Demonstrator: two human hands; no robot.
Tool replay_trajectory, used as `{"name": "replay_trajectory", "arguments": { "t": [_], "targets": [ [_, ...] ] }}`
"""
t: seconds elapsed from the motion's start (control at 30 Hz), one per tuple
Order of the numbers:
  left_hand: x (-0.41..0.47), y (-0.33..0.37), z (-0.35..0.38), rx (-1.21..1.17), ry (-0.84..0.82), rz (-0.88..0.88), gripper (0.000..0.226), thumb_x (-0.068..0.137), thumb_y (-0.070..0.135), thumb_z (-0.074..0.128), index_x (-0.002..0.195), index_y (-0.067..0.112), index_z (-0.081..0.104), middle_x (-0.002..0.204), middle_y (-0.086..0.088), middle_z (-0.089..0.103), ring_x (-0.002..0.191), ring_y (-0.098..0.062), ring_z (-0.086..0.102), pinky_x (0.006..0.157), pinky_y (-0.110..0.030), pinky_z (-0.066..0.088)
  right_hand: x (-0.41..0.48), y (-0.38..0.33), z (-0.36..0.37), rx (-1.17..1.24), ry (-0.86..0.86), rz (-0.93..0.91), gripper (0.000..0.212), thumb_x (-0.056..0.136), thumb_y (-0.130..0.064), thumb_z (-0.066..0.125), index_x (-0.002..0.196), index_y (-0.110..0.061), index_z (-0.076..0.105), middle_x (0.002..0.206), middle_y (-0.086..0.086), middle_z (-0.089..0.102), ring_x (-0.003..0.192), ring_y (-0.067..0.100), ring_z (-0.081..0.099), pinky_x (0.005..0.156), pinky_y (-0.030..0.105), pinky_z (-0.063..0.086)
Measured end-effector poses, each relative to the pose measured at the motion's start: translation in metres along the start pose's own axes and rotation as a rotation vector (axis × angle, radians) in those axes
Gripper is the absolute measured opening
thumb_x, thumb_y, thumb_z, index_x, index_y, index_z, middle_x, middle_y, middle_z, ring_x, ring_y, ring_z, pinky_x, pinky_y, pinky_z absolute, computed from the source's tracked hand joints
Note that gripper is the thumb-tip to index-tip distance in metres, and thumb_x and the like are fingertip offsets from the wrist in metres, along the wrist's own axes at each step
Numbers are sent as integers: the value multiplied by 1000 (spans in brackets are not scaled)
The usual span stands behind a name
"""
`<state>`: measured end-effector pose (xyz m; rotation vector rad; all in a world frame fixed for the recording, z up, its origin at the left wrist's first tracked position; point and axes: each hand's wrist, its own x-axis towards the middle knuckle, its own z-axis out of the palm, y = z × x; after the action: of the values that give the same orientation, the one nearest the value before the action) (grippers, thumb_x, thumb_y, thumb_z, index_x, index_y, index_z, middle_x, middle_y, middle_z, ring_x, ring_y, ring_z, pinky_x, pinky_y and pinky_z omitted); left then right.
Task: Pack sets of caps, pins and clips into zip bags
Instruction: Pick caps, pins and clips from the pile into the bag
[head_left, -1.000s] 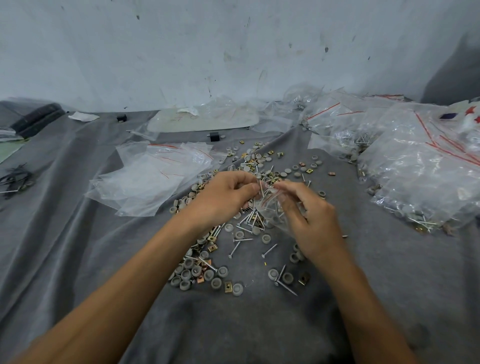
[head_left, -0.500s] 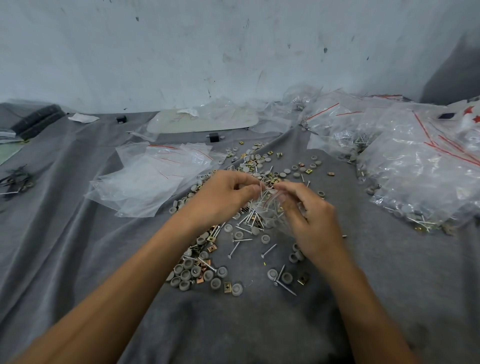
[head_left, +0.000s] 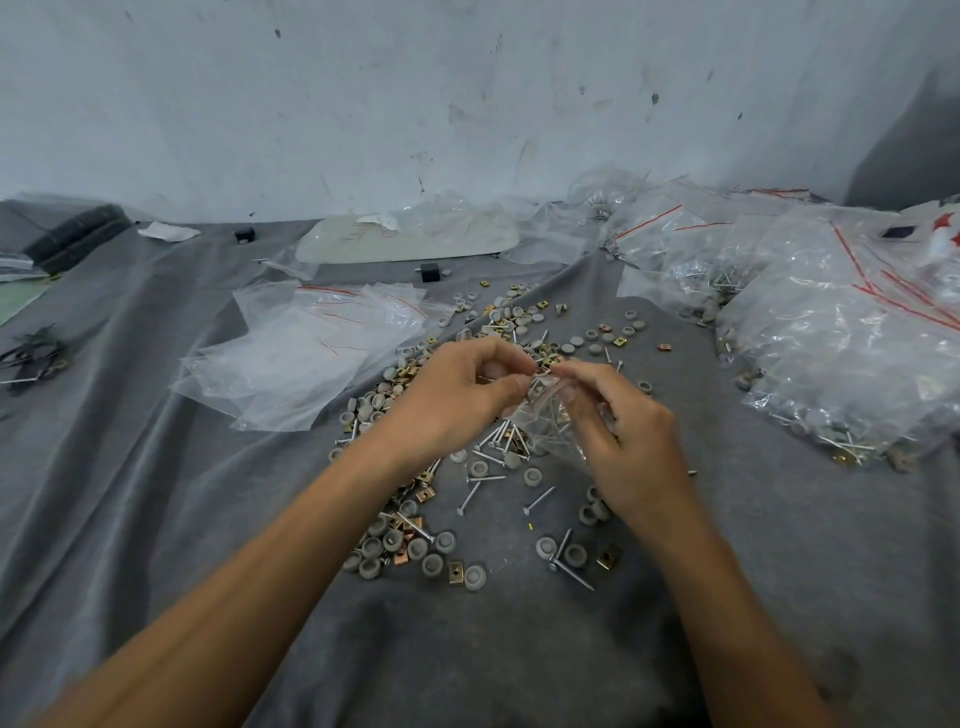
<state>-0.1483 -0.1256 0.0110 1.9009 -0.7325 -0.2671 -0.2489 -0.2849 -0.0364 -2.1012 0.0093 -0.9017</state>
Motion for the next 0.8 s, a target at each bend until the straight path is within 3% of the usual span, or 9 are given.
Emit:
{"name": "replay_trajectory", "arguments": {
  "t": [0.1,0.2,0.33,0.47,0.67,0.8],
  "targets": [
    [1,-9,-5,159,109,12,9,95,24,68,94,33,70,80,7,70,70,-4,62,68,-27,48,0,2,0,-2,13,9,23,103,-18,58,122,-27,69,112,-19,69,106,-4,64,89,15,49],
    [0,-18,-7,361,135,-43,8,95,30,66,88,34,66,86,13,68,80,-5,63,68,-24,47,1,3,0,-6,45,11,23,104,-20,58,122,-26,69,112,-21,68,108,-6,63,90,12,48],
    [-3,-36,7,722,-25,-124,21,97,44,61,86,26,64,81,9,66,78,-13,63,66,-30,48,1,4,1,-8,65,-9,22,104,-19,58,122,-25,69,111,-25,66,110,-8,62,91,9,46],
    [-2,-41,17,884,-13,-63,38,93,59,58,83,22,62,91,2,59,83,-20,59,70,-37,49,1,6,2,-11,56,-13,22,104,-20,58,122,-27,68,112,-28,64,109,-6,62,90,10,46],
    [2,-34,19,1084,-37,29,28,94,41,60,92,15,70,98,-4,62,94,-29,63,69,-36,49,1,6,1,-12,52,-11,23,104,-21,57,123,-26,68,112,-21,68,108,-5,63,90,12,48],
    [1,-26,17,1130,-87,-23,23,87,33,67,78,13,59,86,-4,56,80,-28,57,62,-35,39,0,5,0,-14,38,3,23,104,-22,57,123,-27,68,113,-19,68,108,-3,63,89,12,48]
  ]
}}
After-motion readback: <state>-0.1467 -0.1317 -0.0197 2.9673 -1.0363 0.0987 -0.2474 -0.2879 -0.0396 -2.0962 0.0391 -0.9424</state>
